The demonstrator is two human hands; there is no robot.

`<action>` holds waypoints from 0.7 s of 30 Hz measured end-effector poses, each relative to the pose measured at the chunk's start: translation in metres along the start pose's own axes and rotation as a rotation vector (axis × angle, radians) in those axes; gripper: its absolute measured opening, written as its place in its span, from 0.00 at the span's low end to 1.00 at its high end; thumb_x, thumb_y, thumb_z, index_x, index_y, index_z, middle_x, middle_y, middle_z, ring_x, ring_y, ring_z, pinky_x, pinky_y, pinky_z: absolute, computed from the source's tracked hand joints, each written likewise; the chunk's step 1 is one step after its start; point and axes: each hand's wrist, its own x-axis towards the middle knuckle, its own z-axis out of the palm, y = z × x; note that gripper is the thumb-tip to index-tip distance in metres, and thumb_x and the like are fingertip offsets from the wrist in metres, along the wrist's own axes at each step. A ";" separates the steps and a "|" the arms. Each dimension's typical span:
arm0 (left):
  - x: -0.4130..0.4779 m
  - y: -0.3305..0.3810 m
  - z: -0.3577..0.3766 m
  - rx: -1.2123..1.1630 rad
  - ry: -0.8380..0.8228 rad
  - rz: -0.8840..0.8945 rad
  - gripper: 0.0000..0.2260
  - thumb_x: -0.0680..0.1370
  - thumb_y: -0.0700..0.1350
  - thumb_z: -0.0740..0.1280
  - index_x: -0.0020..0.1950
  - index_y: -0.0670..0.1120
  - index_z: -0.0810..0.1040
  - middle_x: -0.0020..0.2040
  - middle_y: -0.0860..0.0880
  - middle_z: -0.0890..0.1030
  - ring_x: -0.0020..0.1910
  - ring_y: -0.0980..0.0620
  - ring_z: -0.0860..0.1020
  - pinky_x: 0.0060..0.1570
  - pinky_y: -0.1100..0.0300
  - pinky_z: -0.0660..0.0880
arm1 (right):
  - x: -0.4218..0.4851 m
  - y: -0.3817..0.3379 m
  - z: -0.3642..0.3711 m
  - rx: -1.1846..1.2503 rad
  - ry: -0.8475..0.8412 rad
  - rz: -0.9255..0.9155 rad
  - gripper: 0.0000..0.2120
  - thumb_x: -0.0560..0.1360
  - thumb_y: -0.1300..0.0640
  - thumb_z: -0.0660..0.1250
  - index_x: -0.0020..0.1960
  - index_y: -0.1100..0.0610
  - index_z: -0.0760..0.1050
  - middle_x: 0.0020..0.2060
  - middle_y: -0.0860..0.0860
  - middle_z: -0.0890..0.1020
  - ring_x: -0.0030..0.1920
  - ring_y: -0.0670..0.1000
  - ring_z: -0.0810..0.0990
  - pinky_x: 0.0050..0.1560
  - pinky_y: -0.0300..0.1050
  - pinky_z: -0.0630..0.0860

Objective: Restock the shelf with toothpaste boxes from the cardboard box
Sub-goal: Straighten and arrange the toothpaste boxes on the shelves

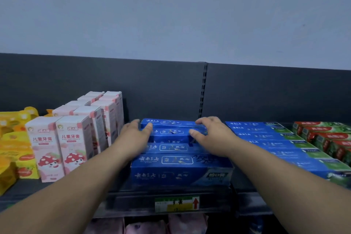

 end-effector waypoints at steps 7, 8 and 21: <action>-0.005 -0.004 0.011 -0.193 -0.110 -0.109 0.29 0.78 0.64 0.56 0.76 0.55 0.58 0.71 0.46 0.70 0.59 0.45 0.76 0.61 0.49 0.73 | 0.020 0.011 0.007 0.026 -0.143 0.054 0.35 0.77 0.33 0.56 0.79 0.47 0.53 0.78 0.50 0.55 0.76 0.54 0.59 0.73 0.54 0.61; -0.005 -0.005 0.010 -0.197 -0.111 -0.104 0.30 0.77 0.65 0.57 0.76 0.55 0.58 0.70 0.46 0.70 0.59 0.45 0.76 0.62 0.49 0.73 | 0.021 0.012 0.006 0.012 -0.140 0.057 0.35 0.77 0.34 0.57 0.79 0.47 0.53 0.78 0.50 0.55 0.76 0.54 0.60 0.72 0.54 0.62; 0.069 0.009 0.004 -0.271 -0.224 -0.210 0.31 0.77 0.65 0.59 0.76 0.52 0.61 0.67 0.46 0.74 0.60 0.43 0.77 0.63 0.44 0.72 | 0.059 0.010 -0.005 0.042 -0.216 0.091 0.32 0.80 0.39 0.57 0.79 0.49 0.53 0.77 0.52 0.61 0.73 0.55 0.65 0.66 0.46 0.64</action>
